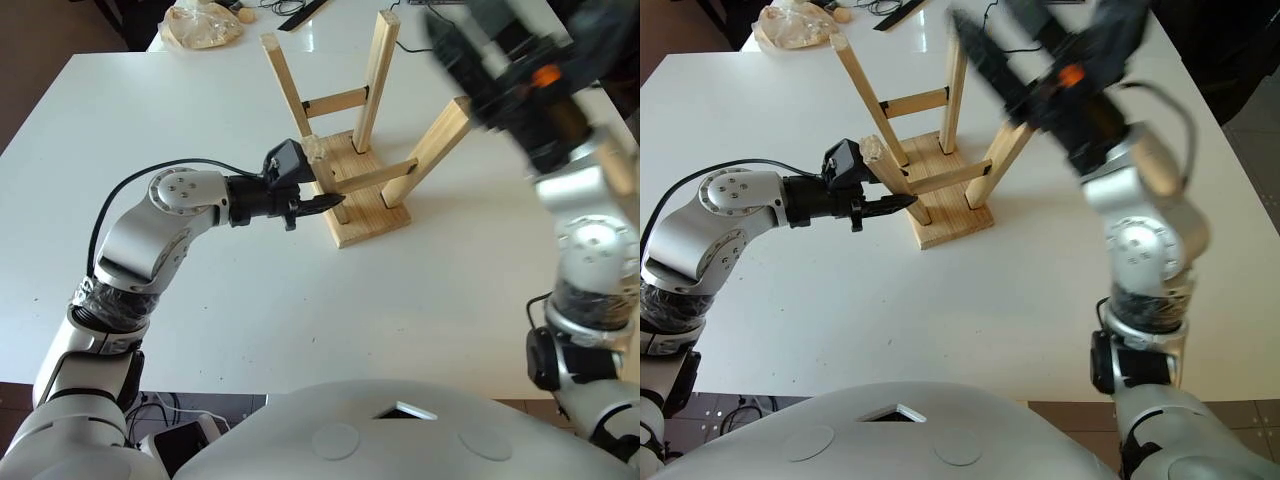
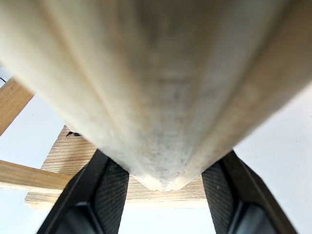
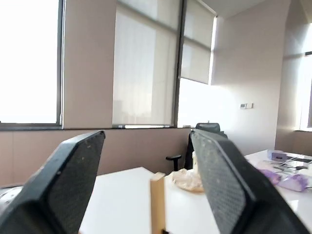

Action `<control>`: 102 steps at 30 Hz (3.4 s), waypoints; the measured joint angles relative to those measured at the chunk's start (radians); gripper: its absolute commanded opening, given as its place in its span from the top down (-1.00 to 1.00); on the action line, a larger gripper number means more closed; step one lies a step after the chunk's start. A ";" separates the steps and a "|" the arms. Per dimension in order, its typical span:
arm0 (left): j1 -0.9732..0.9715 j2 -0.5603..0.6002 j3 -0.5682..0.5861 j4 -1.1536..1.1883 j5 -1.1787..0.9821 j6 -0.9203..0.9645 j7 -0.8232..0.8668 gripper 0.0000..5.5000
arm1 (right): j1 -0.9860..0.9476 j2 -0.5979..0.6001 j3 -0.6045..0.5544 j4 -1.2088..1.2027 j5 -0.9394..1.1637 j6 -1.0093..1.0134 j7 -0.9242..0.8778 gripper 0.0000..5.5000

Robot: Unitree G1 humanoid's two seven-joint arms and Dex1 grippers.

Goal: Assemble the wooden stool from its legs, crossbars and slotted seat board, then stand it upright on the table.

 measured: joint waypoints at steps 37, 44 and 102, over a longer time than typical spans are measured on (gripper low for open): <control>-0.011 0.032 0.019 -0.023 0.009 -0.003 -0.025 0.25 | 0.121 0.138 0.303 0.377 -0.641 -0.181 -0.262 -0.18; 0.018 0.063 0.050 -0.043 -0.011 -0.010 -0.070 0.25 | 0.211 0.218 0.287 0.111 -0.287 0.154 -0.378 -0.18; 0.229 0.006 0.291 0.505 0.271 -0.465 0.095 -0.12 | 0.578 -0.283 0.393 0.150 -0.897 -0.186 0.297 -0.18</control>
